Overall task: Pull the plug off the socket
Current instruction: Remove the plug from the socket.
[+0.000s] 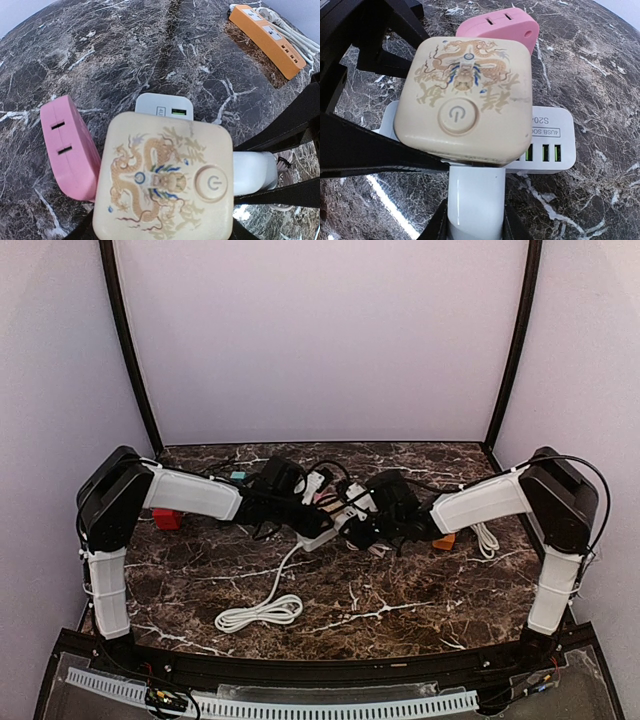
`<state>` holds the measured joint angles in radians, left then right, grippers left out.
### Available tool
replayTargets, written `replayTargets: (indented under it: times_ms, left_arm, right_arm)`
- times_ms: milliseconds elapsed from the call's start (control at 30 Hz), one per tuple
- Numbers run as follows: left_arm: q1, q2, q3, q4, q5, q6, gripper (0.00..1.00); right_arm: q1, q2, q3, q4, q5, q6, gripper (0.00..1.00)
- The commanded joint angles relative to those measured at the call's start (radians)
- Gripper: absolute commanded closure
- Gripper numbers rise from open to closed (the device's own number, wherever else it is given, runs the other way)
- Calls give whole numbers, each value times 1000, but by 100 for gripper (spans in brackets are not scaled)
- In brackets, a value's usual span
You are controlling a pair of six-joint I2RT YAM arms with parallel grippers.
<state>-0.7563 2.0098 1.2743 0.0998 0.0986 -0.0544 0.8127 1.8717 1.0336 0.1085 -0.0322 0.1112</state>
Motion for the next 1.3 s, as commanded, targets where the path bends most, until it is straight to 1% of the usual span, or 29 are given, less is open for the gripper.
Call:
replayTargets:
  times_ms: [0,133,267,333,433,533,700,767,900,1000,1033,1133,1200,1267]
  left_arm:
    - [15,25,-18,-52,-86,-12,68]
    - [21,38,-5,-71,-117,-20,72]
    - [24,41,3,-83,-123,-19,75]
    - [23,41,6,-88,-126,-18,75]
    - [25,42,9,-95,-132,-19,77]
    - [26,45,15,-94,-135,-21,77]
    - [29,49,19,-94,-139,-28,78]
    - [29,51,20,-94,-141,-30,78]
    - [29,54,25,-114,-142,-33,79]
    - [31,59,30,-124,-144,-36,80]
    - [32,61,31,-125,-145,-36,81]
    - [34,63,33,-129,-144,-35,81]
    - [35,63,33,-129,-142,-31,81]
    - [35,63,31,-131,-141,-31,82]
  right_arm:
    - [17,1,-90,-178,-70,15,100]
    - [17,-16,-109,-190,-56,7,100]
    - [7,-33,-112,-187,-145,-1,100]
    - [7,-32,-96,-211,-126,-3,100]
    - [17,-33,-76,-256,-57,-18,100]
    - [17,-45,-85,-274,-40,-29,100]
    - [13,-35,-103,-246,-159,0,100]
    - [17,-21,-114,-216,-172,25,100]
    - [34,-4,-142,-158,-47,87,100]
    - [37,-10,-136,-179,17,114,100]
    - [37,-20,-134,-186,5,112,100]
    - [39,-50,-137,-197,-115,57,100]
    - [37,-63,-140,-219,-137,7,100]
    - [36,-64,-134,-250,-124,-53,100]
